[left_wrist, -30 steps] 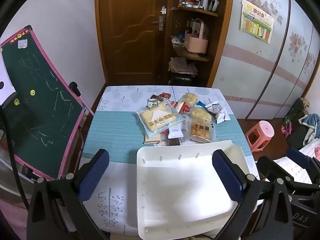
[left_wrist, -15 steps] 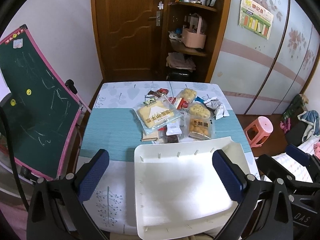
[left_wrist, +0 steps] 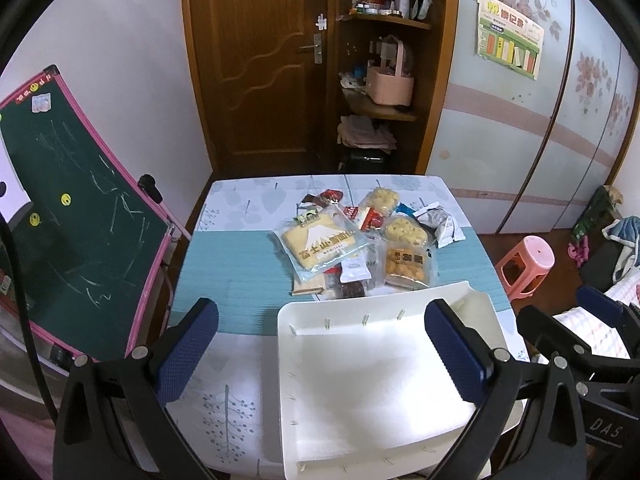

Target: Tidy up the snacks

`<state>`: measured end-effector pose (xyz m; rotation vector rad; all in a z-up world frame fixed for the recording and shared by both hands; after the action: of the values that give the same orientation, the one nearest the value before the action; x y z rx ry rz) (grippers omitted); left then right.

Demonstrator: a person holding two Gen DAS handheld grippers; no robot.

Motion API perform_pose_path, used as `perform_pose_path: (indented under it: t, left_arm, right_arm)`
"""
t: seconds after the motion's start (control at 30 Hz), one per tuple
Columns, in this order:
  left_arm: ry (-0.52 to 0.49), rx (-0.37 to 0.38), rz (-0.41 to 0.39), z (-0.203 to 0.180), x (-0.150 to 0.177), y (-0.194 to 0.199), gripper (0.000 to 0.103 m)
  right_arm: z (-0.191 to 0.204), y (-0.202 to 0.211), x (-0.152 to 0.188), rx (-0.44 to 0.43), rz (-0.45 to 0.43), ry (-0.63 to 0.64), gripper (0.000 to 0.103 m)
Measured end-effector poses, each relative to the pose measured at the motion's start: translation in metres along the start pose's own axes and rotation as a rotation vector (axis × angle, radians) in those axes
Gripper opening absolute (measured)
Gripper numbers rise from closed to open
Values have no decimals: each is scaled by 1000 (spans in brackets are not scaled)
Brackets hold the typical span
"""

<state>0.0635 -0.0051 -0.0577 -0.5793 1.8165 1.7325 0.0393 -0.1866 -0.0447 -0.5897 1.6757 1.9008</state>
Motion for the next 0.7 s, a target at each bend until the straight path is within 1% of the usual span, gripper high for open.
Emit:
perform_pose_path:
  t: [0.2,0.47,0.5,0.6,0.7]
  left_arm:
    - [-5,-3,-3,-1,1,1,103]
    - [-8,24,0,0,-1,0,103]
    - [-5,23,-1,1,-2,-2,103]
    - [-11,-15,3,5,-5,-6,103]
    - [-14,-20,17,7,-5,-10,103]
  right_arm:
    - [-2,0,-5,5,-16,-3,98]
    - [-2,3,-15,10,-78,-2,98]
    - [-1,2,-16,8,-76,1,98]
    - [-1,0,-16,8,-72,11,98]
    - [-2,-4,-18,-6,-67,3,98]
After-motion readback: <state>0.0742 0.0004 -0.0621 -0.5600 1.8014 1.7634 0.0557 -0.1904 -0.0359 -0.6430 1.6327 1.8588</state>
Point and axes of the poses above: each gripper's, at about its wrist camera, not at the fingertips, and y roughly against the way its jaws point, z to its left, x to its underside, the point moved 9 cm from there along -y, roughly the way its jaws point, and after that the axes turned 2 degrees about z, right-handed, at the moved point
